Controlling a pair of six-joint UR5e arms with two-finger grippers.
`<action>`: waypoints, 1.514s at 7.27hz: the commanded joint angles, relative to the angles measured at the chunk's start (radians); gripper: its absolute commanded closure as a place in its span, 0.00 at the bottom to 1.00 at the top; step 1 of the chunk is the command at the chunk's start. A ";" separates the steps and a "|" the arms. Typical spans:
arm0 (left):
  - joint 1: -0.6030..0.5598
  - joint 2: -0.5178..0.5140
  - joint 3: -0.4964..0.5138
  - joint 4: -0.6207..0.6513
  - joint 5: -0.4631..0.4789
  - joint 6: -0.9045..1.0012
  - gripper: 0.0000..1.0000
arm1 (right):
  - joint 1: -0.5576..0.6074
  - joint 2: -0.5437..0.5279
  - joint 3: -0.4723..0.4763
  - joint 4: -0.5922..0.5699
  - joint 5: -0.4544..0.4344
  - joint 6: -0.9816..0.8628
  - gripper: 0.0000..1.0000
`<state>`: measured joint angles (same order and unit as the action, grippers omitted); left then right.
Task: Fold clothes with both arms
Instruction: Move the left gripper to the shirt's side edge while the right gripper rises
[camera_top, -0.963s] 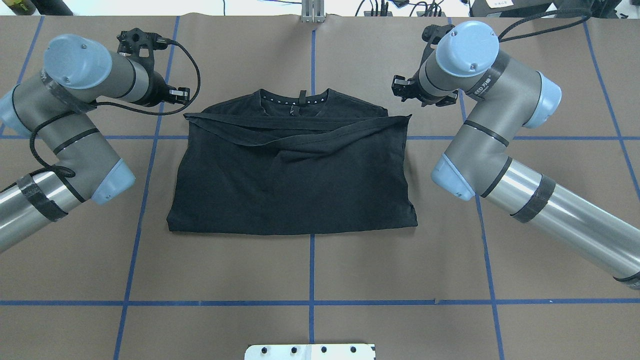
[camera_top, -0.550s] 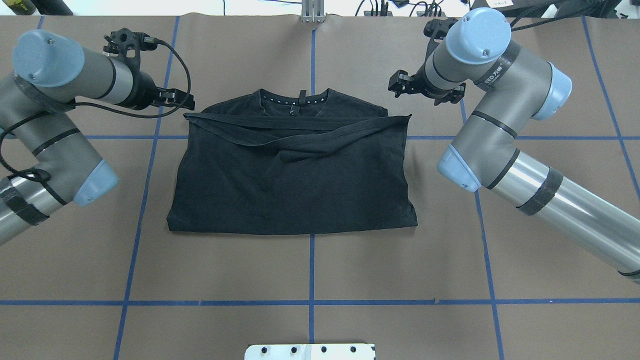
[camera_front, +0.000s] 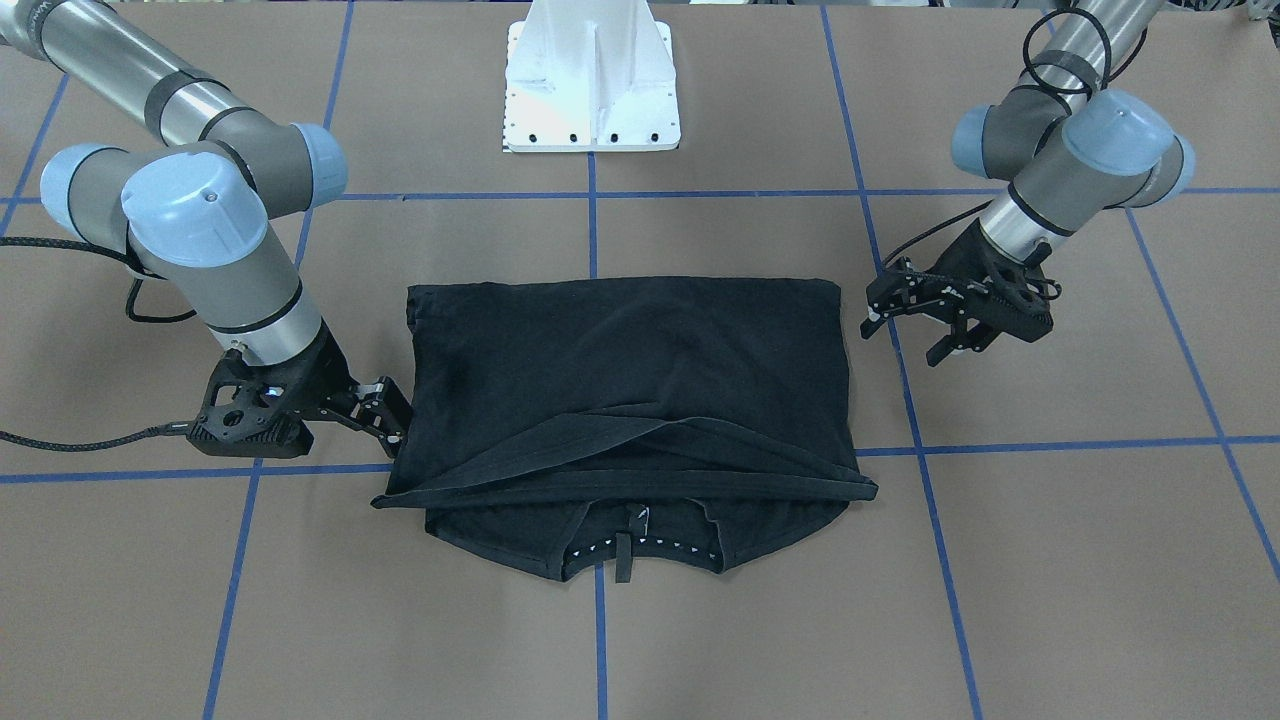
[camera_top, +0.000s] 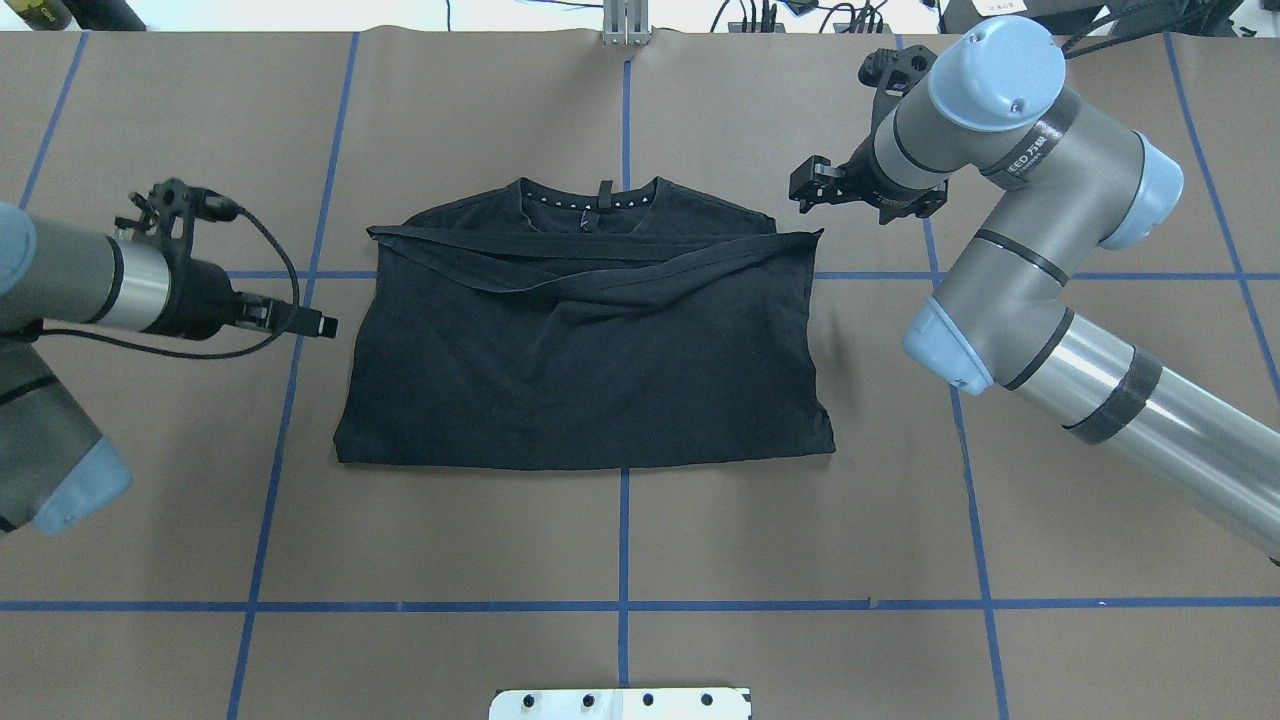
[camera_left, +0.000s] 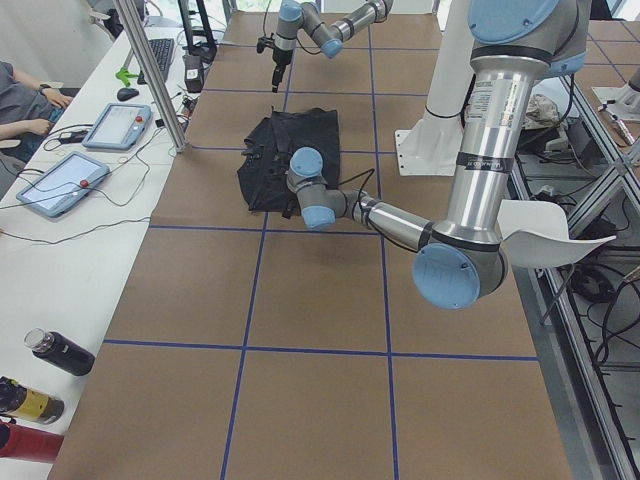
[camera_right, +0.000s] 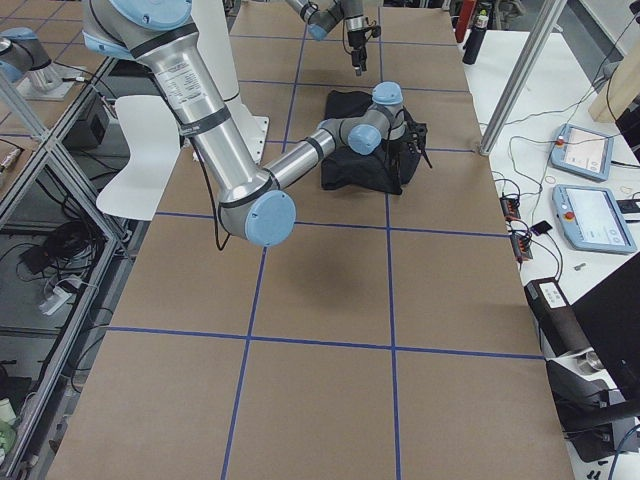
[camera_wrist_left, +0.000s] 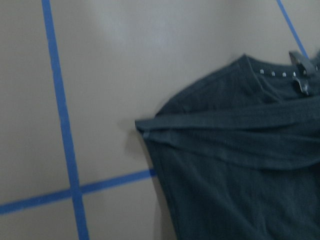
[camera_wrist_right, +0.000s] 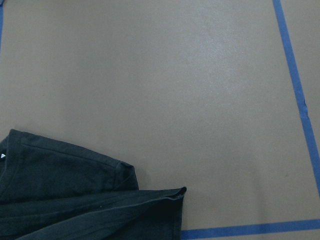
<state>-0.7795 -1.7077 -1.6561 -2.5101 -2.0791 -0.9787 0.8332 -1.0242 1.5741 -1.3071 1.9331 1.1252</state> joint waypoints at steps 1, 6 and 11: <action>0.160 0.040 -0.001 -0.095 0.098 -0.133 0.00 | 0.000 -0.002 0.006 0.000 0.000 0.001 0.00; 0.212 0.040 -0.004 -0.095 0.122 -0.185 0.36 | 0.000 -0.001 0.010 0.000 0.000 0.001 0.00; 0.220 0.040 -0.007 -0.095 0.114 -0.187 0.53 | 0.000 0.001 0.009 0.000 -0.002 0.001 0.00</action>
<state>-0.5621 -1.6674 -1.6617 -2.6047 -1.9645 -1.1657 0.8330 -1.0245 1.5831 -1.3069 1.9313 1.1259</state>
